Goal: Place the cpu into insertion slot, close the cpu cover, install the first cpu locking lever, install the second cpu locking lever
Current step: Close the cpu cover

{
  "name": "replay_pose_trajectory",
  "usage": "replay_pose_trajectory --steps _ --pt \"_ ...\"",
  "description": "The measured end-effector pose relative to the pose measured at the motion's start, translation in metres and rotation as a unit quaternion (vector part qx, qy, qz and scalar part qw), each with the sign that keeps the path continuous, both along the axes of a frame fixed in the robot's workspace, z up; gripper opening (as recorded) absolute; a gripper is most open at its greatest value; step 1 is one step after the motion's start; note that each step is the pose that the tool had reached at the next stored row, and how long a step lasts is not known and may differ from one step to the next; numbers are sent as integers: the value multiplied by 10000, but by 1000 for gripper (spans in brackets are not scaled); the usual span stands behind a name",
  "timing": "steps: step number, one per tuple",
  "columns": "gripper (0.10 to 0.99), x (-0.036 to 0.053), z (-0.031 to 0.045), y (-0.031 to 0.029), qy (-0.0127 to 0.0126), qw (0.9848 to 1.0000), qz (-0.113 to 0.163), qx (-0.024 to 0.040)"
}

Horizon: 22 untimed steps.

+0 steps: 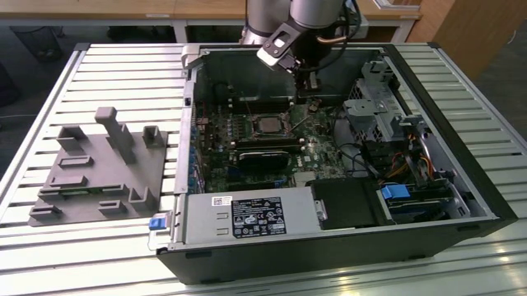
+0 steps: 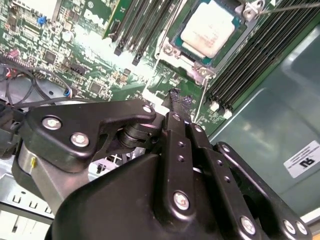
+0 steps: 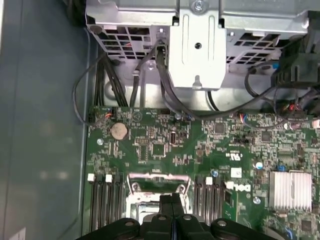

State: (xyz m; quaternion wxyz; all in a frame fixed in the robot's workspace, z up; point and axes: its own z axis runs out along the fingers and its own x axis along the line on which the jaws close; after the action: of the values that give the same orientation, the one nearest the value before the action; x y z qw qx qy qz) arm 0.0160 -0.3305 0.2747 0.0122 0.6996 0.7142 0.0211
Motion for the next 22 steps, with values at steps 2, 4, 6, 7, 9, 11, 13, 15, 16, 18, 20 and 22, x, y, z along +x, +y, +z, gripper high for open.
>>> replay_pose_trajectory --steps 2,4,6,7,9,11,13,15,16,18,20,22 --pt "106 31 -17 13 0 10000 0 -1" --pt "106 54 -38 31 0 10000 0 0" --pt "106 73 -58 50 1 10000 0 -1" --pt "106 83 -68 59 1 10000 0 -1" --pt "106 104 -88 74 2 10000 0 -1" --pt "106 133 -101 84 2 10000 -1 0" --pt "106 169 -109 90 2 10000 -1 -1" --pt "106 197 -118 93 2 10000 -8 0" --pt "106 206 -122 93 2 10000 -10 -1" --pt "106 225 -134 96 2 10000 -17 0" --pt "106 244 -141 105 2 10000 -58 -2" --pt "106 257 -151 113 2 9999 -122 0"
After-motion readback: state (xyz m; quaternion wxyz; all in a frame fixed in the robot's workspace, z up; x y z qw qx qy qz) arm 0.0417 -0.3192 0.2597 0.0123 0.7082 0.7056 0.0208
